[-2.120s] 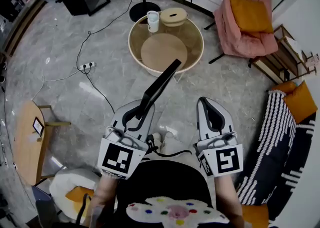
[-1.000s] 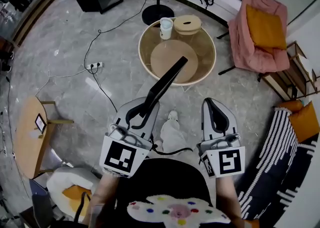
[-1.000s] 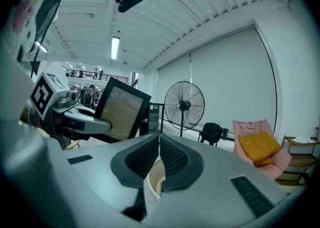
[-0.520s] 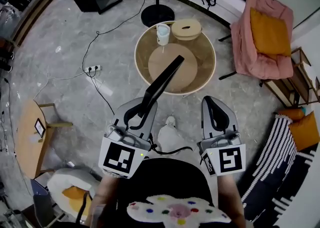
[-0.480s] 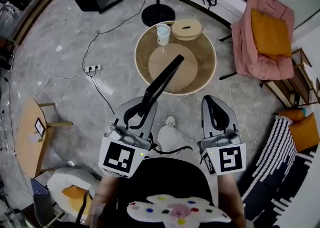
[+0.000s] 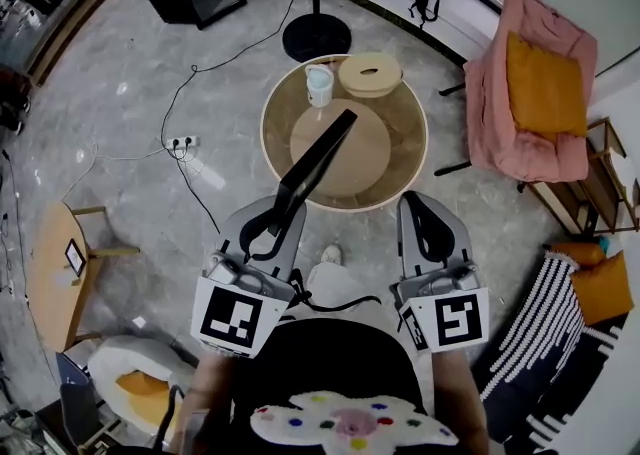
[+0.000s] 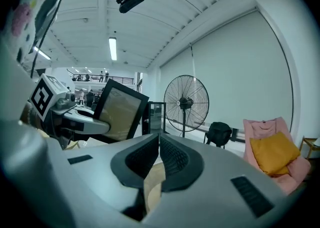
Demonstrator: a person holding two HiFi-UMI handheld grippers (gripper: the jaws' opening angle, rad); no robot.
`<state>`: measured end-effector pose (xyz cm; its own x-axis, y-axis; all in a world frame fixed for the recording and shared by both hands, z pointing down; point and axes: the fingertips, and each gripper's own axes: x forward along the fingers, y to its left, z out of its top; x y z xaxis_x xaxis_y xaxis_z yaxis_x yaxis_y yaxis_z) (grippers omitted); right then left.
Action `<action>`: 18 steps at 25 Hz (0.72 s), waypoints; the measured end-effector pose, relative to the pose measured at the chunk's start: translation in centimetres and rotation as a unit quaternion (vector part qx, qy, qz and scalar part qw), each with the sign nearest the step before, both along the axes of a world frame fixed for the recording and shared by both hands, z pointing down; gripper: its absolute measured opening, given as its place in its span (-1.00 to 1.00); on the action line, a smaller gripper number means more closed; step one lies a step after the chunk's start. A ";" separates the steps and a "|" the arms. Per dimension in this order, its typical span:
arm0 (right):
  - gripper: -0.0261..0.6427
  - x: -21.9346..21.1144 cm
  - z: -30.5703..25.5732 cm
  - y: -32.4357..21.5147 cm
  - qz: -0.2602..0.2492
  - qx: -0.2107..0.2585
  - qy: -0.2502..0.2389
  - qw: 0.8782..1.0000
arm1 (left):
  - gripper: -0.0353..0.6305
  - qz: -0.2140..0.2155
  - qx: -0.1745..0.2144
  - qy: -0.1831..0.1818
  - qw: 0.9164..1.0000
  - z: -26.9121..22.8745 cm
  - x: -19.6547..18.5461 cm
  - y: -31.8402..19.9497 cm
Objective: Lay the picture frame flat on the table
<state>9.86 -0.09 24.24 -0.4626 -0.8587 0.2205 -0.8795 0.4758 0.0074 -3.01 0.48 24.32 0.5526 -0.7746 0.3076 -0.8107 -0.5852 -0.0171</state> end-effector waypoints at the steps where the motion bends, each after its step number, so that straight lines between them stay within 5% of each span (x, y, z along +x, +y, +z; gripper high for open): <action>1: -0.82 0.2 0.0 -0.4 -0.002 0.000 0.000 1.000 | -0.80 -0.001 0.001 -0.001 1.000 -0.1 0.2 -0.3; 18: -0.82 1.2 -1.1 -2.4 0.009 0.017 -0.026 0.999 | -0.80 0.030 0.016 -0.001 0.999 -1.4 2.2 -2.5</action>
<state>11.06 -2.46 23.16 -0.4572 -0.8734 0.1678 -0.8875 0.4603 -0.0221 -0.83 -2.00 22.94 0.5986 -0.7492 0.2835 -0.7737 -0.6324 -0.0377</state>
